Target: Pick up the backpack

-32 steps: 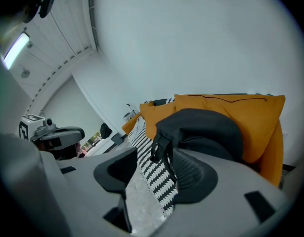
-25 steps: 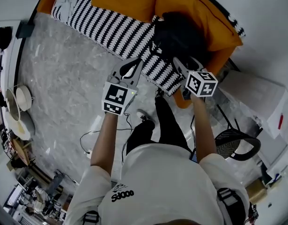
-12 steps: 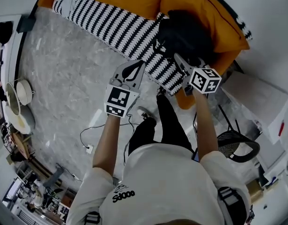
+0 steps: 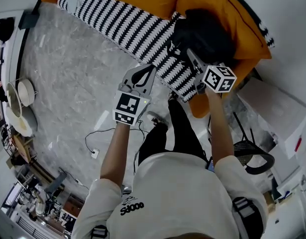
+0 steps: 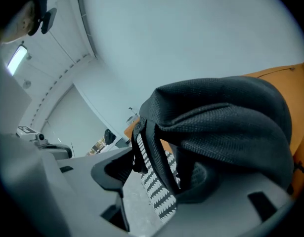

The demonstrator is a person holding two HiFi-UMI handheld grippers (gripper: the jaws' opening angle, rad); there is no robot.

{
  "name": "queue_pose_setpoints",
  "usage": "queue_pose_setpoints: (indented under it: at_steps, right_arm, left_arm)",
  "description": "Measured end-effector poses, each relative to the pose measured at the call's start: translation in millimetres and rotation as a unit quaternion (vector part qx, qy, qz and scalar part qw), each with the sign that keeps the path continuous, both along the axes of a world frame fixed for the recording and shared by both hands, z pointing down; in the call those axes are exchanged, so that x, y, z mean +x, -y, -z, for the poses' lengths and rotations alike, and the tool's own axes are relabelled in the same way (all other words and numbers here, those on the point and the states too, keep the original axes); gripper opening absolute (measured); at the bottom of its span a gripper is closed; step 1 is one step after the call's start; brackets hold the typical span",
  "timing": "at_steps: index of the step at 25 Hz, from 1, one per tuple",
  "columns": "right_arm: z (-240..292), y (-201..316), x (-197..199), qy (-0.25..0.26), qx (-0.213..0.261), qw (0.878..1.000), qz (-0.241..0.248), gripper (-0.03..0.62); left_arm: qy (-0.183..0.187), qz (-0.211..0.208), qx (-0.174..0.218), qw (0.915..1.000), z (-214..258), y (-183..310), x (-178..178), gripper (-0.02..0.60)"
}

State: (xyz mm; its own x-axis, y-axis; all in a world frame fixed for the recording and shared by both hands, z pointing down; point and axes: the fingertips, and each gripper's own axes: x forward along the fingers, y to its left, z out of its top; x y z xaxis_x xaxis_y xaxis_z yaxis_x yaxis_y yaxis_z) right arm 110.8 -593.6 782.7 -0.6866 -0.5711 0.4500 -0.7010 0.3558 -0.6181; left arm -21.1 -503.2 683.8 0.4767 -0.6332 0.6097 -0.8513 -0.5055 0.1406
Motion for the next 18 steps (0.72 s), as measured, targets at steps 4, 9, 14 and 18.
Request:
queue_pose_setpoints:
  at_steps: [4,9,14,18]
  right_arm:
    - [8,17,2,-0.003,0.01,1.0,-0.022,0.264]
    - [15,29,-1,-0.004,0.021,1.0,-0.011,0.26]
    - [22,35,2,-0.04,0.046,0.998,-0.011,0.136]
    - [26,34,-1,-0.057,0.049,0.997,-0.006,0.103]
  left_arm:
    - [0.0,0.002,-0.006,1.0,-1,4,-4,0.025]
    - [0.001,-0.005,-0.008,1.0,1,12,-3,0.025]
    - [0.007,-0.008,-0.005,0.9999,9,13,1,0.025]
    - [0.008,-0.001,-0.003,1.0,19,9,-3,0.025]
